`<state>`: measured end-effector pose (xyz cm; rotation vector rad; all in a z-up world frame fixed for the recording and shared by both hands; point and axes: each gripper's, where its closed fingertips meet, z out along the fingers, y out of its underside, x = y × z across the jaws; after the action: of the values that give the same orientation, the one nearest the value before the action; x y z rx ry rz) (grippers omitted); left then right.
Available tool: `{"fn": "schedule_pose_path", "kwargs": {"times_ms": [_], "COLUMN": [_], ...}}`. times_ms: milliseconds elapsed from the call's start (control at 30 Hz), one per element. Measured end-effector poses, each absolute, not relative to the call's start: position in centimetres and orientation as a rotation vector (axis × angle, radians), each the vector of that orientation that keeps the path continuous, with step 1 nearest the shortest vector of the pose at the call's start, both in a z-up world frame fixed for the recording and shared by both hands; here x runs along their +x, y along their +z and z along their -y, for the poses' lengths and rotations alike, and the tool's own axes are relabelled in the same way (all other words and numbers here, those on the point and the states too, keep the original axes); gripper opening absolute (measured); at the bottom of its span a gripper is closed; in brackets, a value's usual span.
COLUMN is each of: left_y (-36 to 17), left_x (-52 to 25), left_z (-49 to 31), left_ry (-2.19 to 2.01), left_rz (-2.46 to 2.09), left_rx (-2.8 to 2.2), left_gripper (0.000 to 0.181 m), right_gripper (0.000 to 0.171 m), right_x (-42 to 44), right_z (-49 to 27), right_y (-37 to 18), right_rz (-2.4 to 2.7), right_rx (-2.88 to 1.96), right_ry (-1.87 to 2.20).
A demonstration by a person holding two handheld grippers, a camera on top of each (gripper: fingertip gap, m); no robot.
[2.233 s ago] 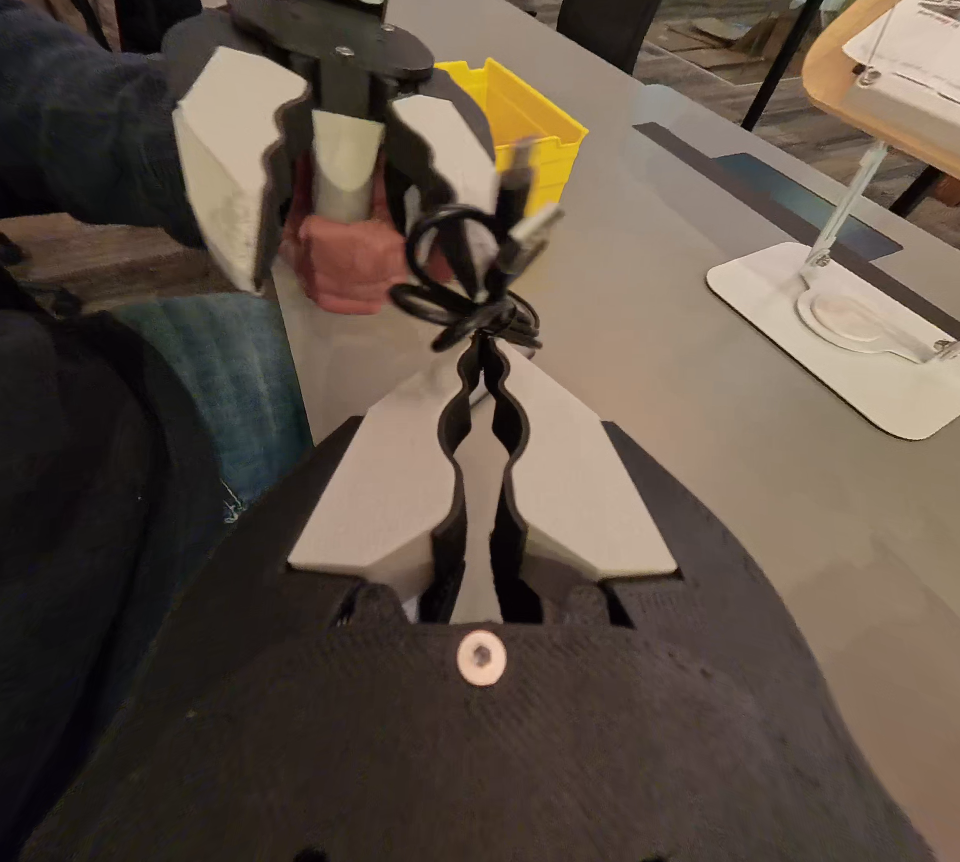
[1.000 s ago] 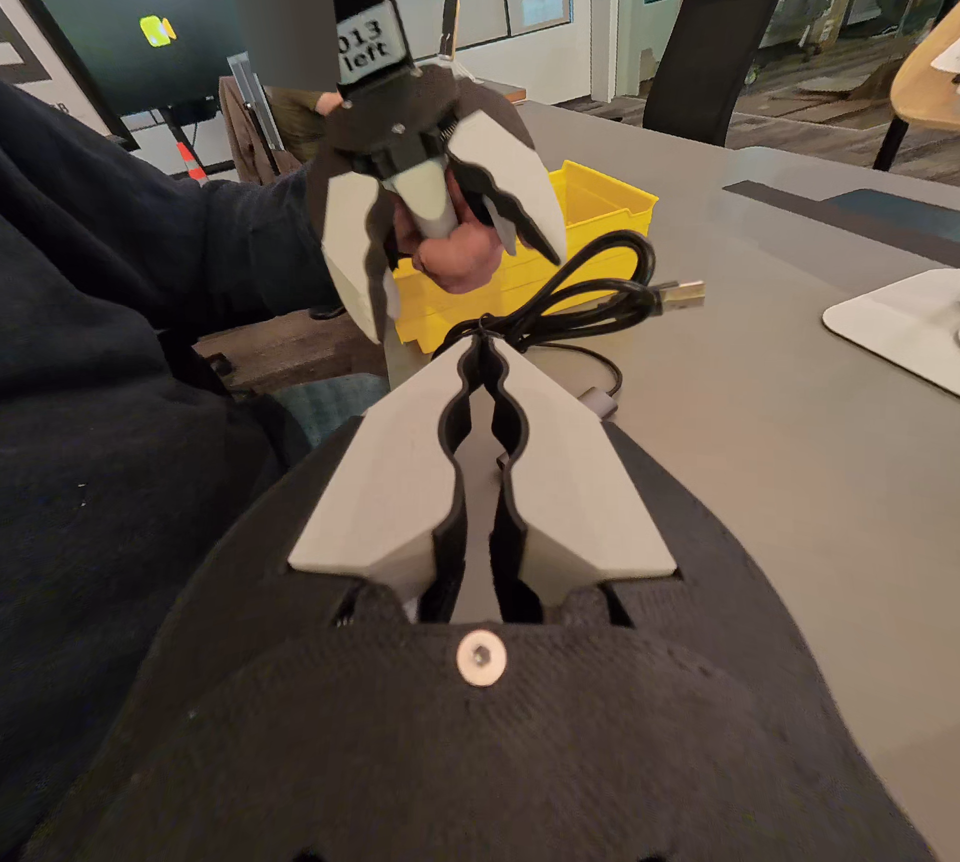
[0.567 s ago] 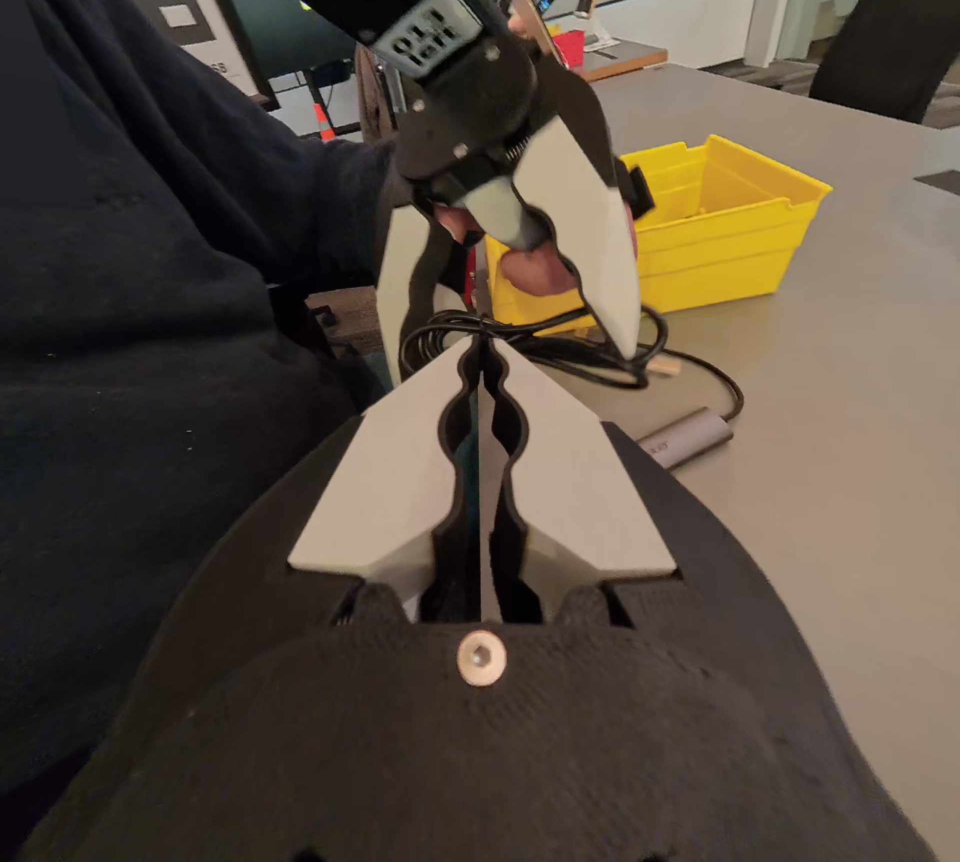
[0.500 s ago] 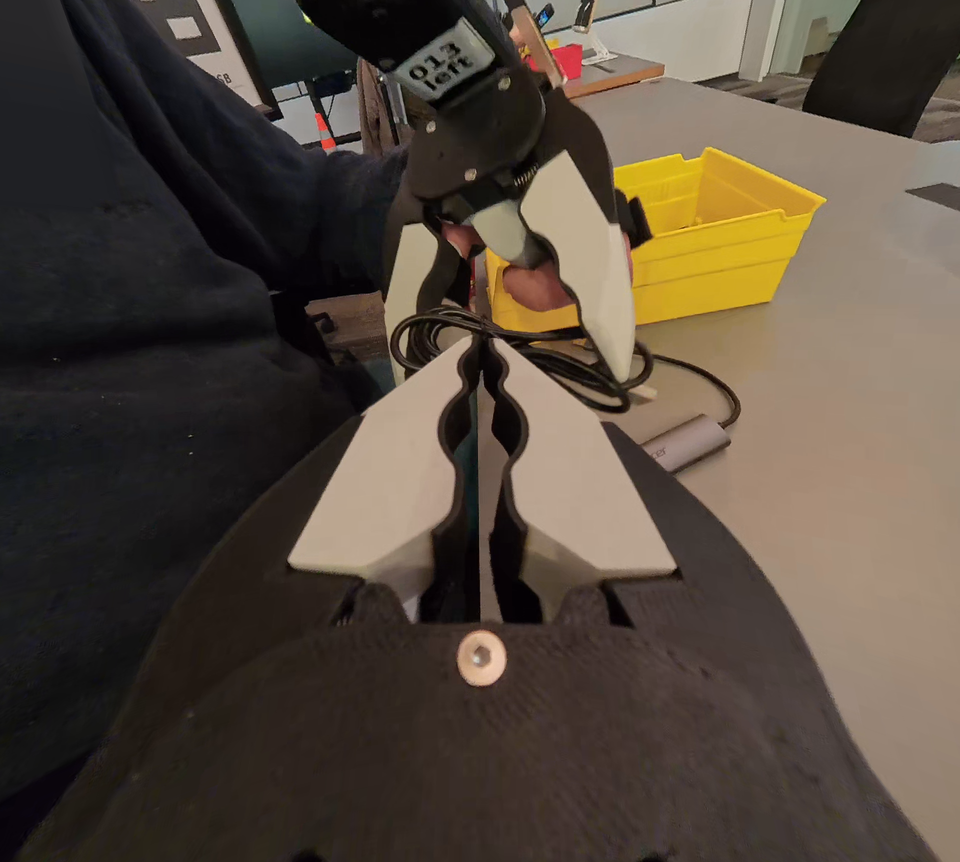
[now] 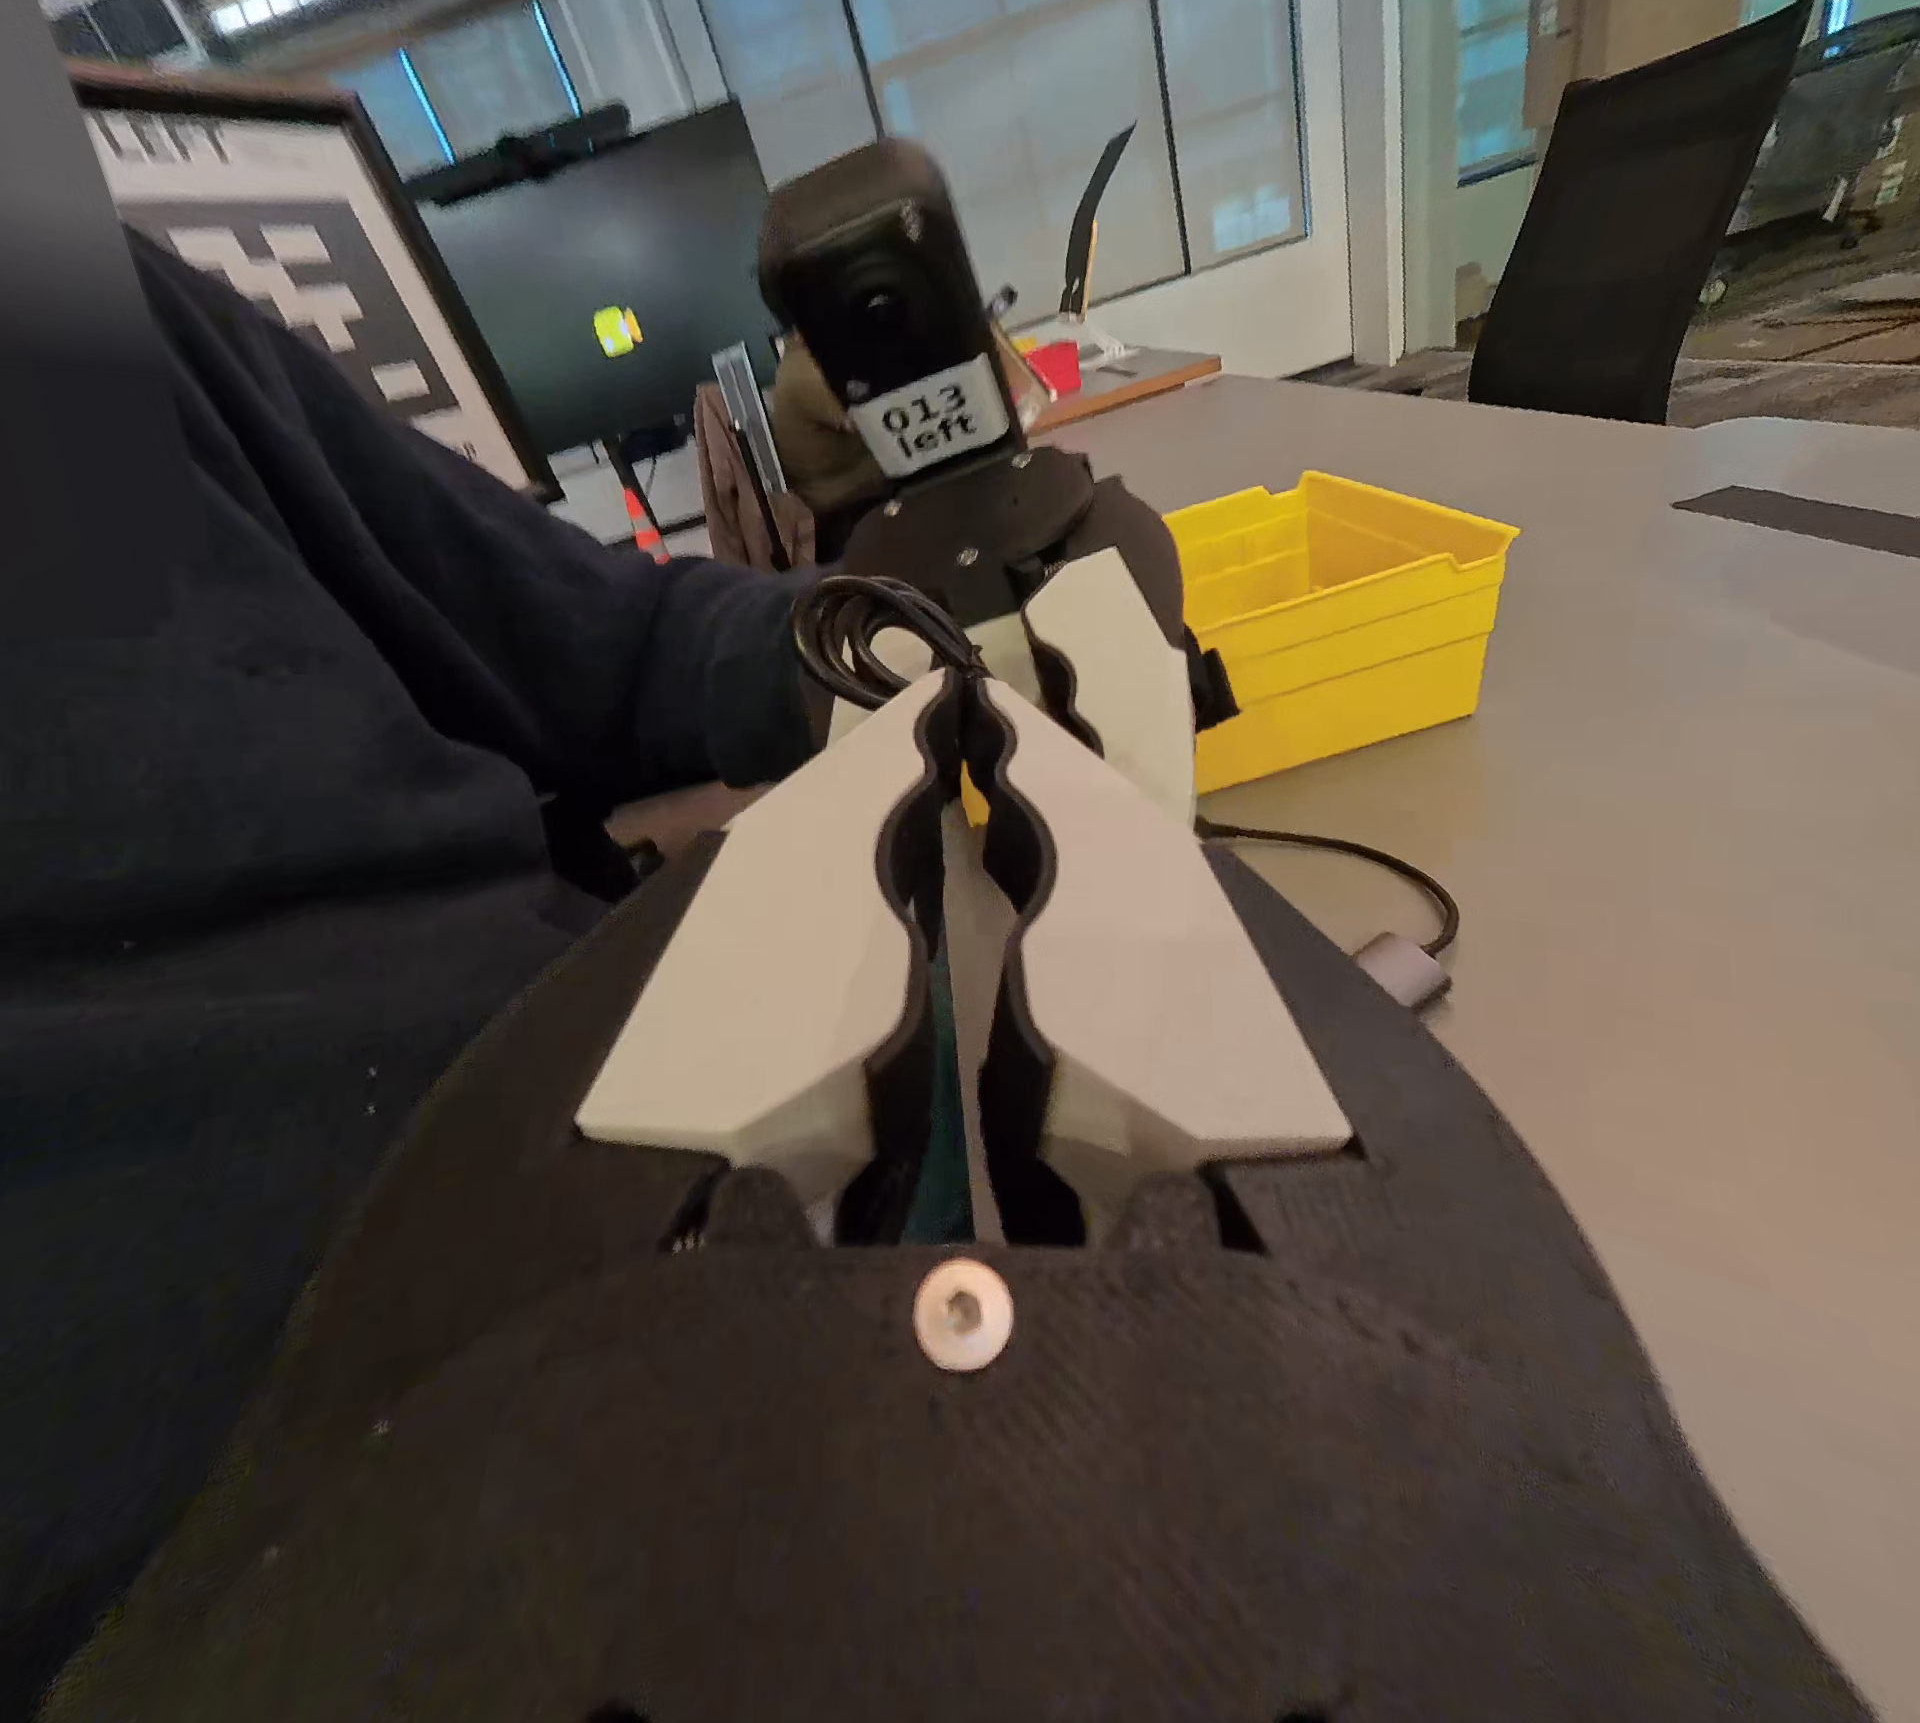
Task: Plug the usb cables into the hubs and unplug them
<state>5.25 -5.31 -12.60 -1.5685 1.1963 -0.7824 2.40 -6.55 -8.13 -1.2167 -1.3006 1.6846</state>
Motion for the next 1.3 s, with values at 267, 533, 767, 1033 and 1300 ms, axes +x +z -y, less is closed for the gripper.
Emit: {"fn": "schedule_pose_path", "kwargs": {"times_ms": [267, 533, 767, 1033, 1300], "left_y": [-12.4, -10.9, -9.5, -7.7, -7.3], "left_x": [4.5, 5.8, 6.5, 7.0, 6.9], "left_z": [4.0, 6.6, 7.7, 8.8, 8.4], "left_ry": [-0.8, -1.232, -1.451, -1.468, -1.647], "left_rz": [-1.087, -1.033, -0.951, -0.978, -0.844], "left_rx": [-1.621, -1.641, -1.549, -1.426, -1.425], "left_gripper": [0.009, 0.006, 0.005, 0.004, 0.004], "right_gripper": [0.0, 0.0, 0.0, 0.0, 0.0], "right_x": [2.1, 2.5, 3.1, 4.0, 3.8], "right_z": [5.7, 5.2, 5.7, 7.7, 6.3], "right_y": [-7.7, -7.7, -7.1, -6.0, -7.2], "right_rz": [1.239, 1.394, 1.58, 1.479, 1.724], "right_rx": [-1.246, -1.136, -0.989, -1.172, -0.824], "right_ry": [1.639, 1.237, 0.87, 1.523, 0.494]}}
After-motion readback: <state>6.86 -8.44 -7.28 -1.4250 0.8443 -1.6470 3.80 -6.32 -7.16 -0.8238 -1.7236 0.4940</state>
